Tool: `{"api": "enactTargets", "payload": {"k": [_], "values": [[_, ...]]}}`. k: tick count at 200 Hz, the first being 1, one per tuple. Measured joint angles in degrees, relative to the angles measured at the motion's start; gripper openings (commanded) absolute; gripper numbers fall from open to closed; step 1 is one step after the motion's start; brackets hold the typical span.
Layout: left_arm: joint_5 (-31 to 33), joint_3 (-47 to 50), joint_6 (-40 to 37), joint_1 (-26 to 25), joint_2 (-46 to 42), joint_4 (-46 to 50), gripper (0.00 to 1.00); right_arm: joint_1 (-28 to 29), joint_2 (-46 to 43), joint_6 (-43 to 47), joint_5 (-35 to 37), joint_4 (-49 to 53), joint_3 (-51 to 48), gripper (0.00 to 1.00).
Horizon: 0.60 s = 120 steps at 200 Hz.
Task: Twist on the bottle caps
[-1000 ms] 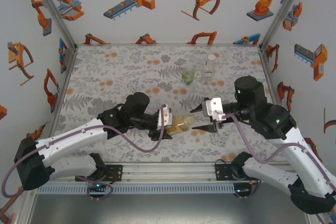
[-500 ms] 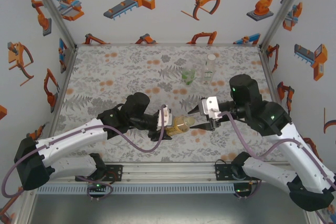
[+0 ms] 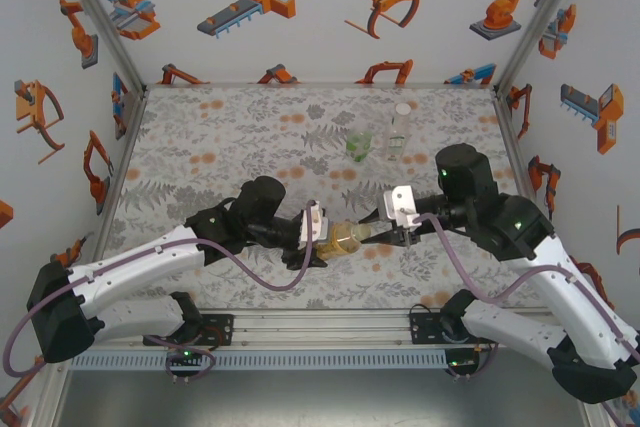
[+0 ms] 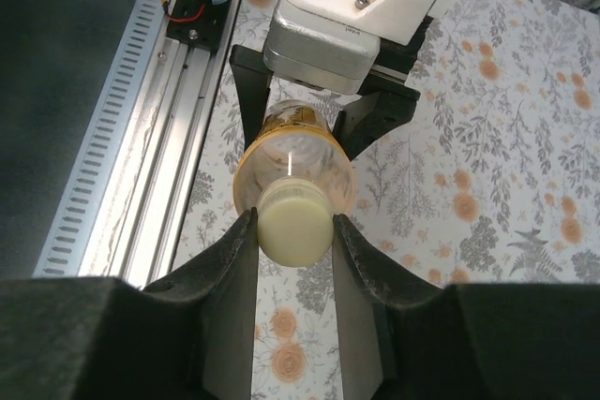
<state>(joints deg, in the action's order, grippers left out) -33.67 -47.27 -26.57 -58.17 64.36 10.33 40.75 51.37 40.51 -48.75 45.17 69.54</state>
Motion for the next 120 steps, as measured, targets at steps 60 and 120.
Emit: {"api": "enactTargets", "payload": {"k": [60,120], "values": [[5.9,1.1,0.2,0.0,-0.2,-0.8,0.0,0.0,-2.5,-25.3,7.1,-13.0,-7.3,0.07],[17.2,1.1,0.6,0.5,1.9,-2.8,0.0,0.2,-2.4,-67.3,27.8,-19.0,-11.5,0.01]]}}
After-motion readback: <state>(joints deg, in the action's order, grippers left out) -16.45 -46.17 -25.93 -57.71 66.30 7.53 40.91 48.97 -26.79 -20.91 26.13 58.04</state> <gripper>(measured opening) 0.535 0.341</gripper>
